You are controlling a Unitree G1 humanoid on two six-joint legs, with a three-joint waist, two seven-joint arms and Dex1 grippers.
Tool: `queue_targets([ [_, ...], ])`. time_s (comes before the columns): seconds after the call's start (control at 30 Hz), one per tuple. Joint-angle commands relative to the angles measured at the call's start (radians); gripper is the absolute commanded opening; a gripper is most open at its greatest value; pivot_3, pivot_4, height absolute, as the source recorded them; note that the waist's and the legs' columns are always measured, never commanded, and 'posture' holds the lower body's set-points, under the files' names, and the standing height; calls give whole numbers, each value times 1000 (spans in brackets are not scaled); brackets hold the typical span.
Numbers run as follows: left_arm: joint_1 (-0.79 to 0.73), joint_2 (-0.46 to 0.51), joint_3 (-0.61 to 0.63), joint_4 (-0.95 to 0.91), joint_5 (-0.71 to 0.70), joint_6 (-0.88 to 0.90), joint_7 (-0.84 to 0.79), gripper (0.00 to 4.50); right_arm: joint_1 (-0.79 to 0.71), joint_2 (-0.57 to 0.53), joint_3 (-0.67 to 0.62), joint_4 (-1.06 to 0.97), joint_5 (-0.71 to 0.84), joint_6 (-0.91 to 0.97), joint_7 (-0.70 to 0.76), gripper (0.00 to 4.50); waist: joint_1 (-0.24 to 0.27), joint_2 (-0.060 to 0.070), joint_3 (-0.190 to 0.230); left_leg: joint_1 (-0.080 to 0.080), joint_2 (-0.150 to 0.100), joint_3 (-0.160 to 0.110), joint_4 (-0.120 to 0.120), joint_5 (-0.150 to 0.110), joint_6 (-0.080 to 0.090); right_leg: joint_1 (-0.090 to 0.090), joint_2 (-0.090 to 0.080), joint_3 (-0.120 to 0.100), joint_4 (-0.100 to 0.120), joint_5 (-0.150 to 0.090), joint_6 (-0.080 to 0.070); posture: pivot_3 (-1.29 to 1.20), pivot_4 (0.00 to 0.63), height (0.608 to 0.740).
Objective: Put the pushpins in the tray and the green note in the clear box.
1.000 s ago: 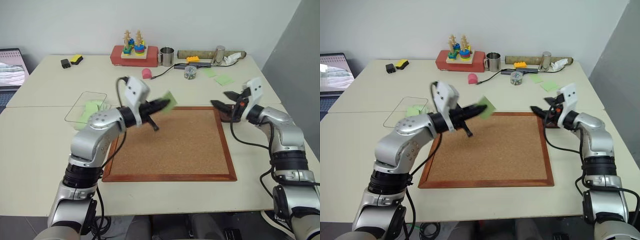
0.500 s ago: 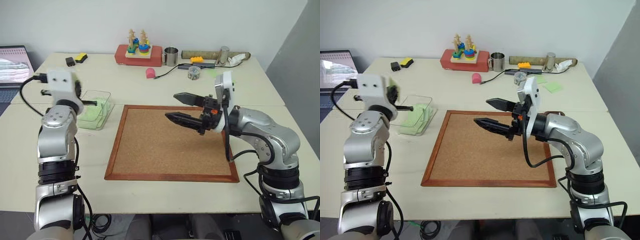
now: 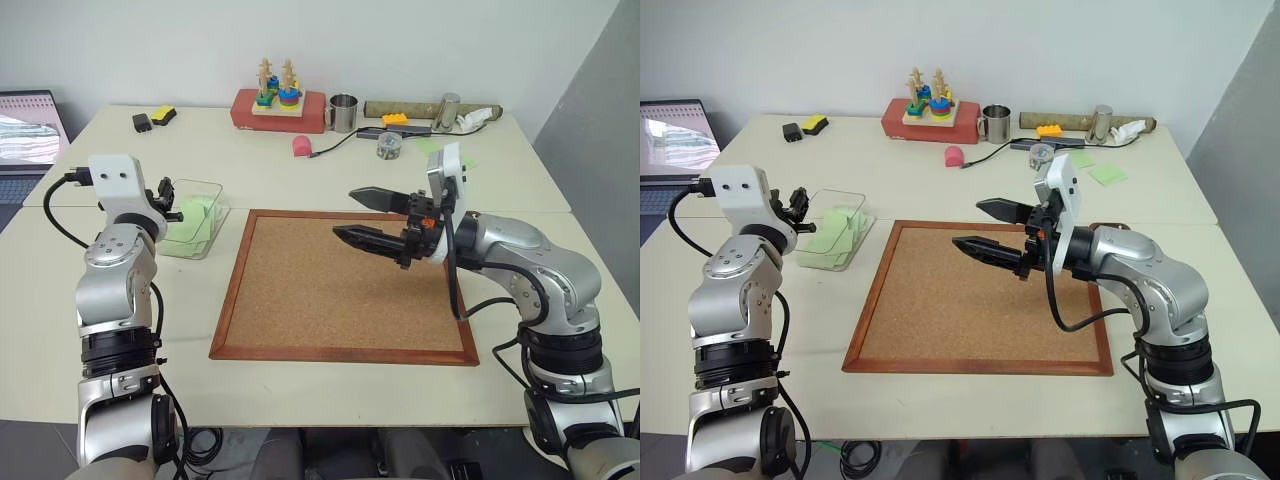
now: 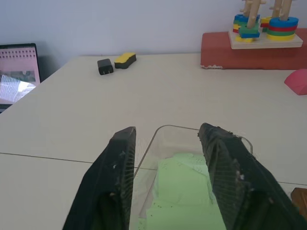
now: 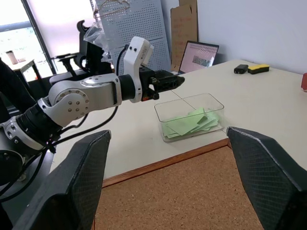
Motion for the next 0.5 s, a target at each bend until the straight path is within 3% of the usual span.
queue_targets([
  [0.03,28,38,-77,-91,-63,40,-186,3231,-6,-37,-2,23,-77,-79,-8,4058,0,0,0,0,0,0,0,0,0,0,0,0,0,0,0,0,150,740],
  [0.23,168,162,-236,-319,-164,114,-527,4414,44,-119,1,99,-232,-166,-46,4058,0,0,0,0,0,2,-1,0,0,0,0,1,-1,0,0,0,150,740],
  [0.5,194,262,-259,-386,-207,137,-678,4467,131,-185,-35,65,-228,-153,-10,4058,-1,0,0,0,1,2,-1,0,0,-1,1,2,0,-3,4,0,150,740],
])
